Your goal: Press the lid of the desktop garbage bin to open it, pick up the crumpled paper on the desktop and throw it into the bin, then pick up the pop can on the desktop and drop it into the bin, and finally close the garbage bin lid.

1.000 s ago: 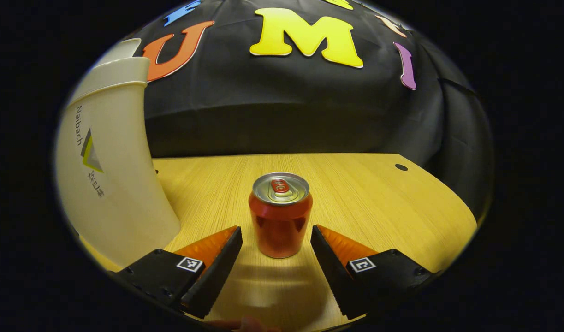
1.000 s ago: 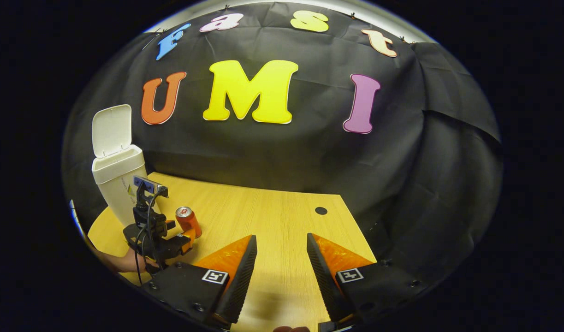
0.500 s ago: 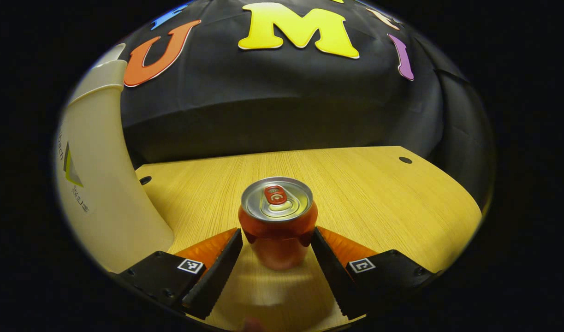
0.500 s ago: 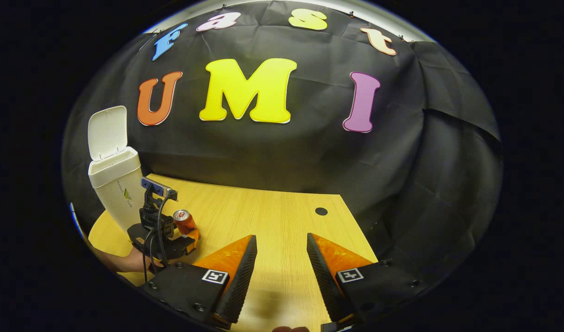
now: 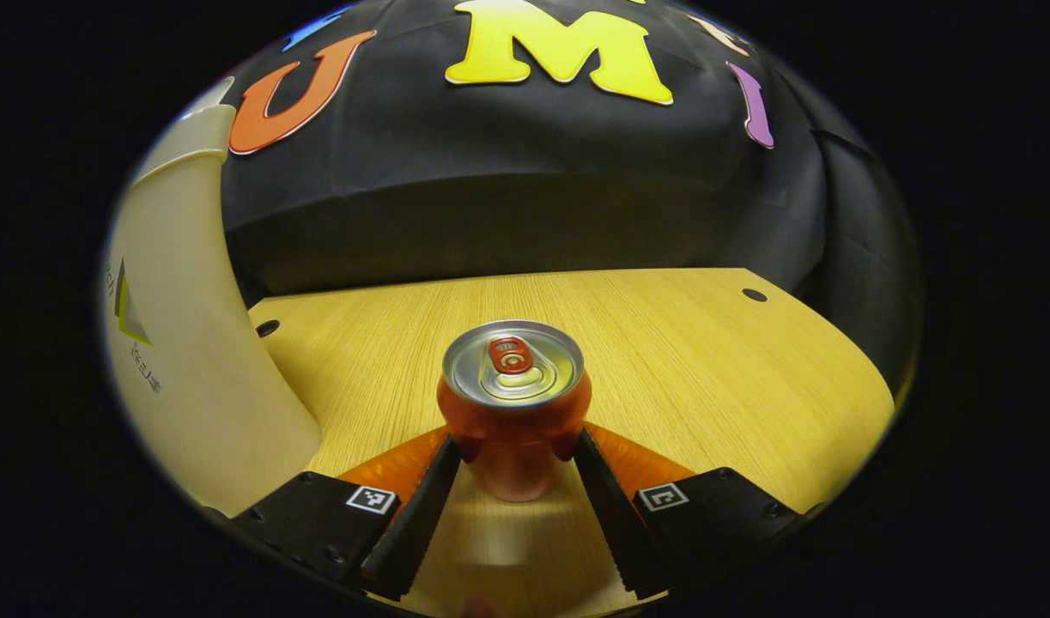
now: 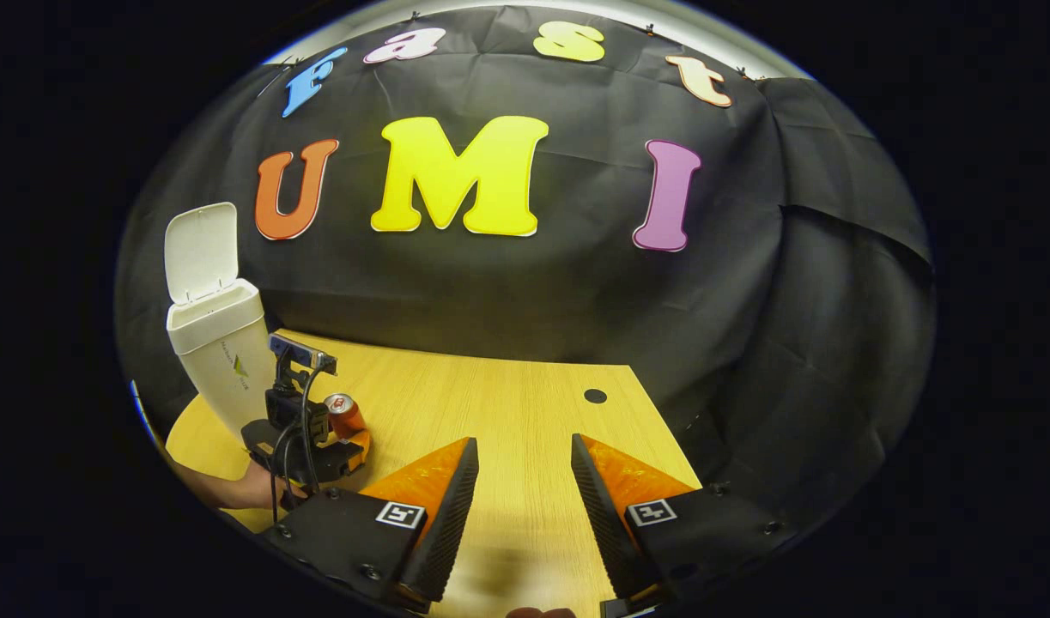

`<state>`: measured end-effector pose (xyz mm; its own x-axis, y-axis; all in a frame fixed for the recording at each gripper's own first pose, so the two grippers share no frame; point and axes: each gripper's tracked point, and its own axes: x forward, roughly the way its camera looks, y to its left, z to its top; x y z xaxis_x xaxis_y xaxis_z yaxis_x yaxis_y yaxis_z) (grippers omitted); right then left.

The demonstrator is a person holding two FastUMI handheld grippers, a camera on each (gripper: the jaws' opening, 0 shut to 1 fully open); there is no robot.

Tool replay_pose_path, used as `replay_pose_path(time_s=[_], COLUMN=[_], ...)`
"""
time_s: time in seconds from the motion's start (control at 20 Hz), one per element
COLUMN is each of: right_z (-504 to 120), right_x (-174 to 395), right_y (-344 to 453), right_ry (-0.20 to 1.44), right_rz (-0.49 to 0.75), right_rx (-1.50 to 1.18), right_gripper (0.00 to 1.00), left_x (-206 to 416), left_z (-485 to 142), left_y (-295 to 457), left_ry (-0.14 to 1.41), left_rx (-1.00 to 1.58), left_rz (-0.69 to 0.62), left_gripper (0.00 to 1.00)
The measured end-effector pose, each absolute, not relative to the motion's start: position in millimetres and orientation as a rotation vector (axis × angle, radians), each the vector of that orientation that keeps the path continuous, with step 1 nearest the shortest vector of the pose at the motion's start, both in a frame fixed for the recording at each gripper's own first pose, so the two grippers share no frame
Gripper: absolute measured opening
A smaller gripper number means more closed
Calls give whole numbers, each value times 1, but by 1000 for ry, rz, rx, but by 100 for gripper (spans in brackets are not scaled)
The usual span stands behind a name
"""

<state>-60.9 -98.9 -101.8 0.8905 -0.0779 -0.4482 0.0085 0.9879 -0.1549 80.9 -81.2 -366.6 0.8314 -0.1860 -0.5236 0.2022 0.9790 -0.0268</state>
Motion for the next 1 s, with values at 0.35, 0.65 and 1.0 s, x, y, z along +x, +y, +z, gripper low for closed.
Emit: replay_pose_path(time_s=[0.35,0.65,1.0], right_z=[-95,-80,-76], right_x=[-72,-81,-70], right_y=[-90,-71,-50], right_ry=[438,376,355], right_rz=[-29,14,65], right_rx=[-104,-89,-23], right_gripper=[70,70,69], left_x=[83,98,113], left_z=[-273,-155,-67], left_y=[-73,-51,42], left_ry=[430,265,158], left_rx=[-3,-21,-35], left_rz=[-190,-158,-8], left_gripper=[86,86,86])
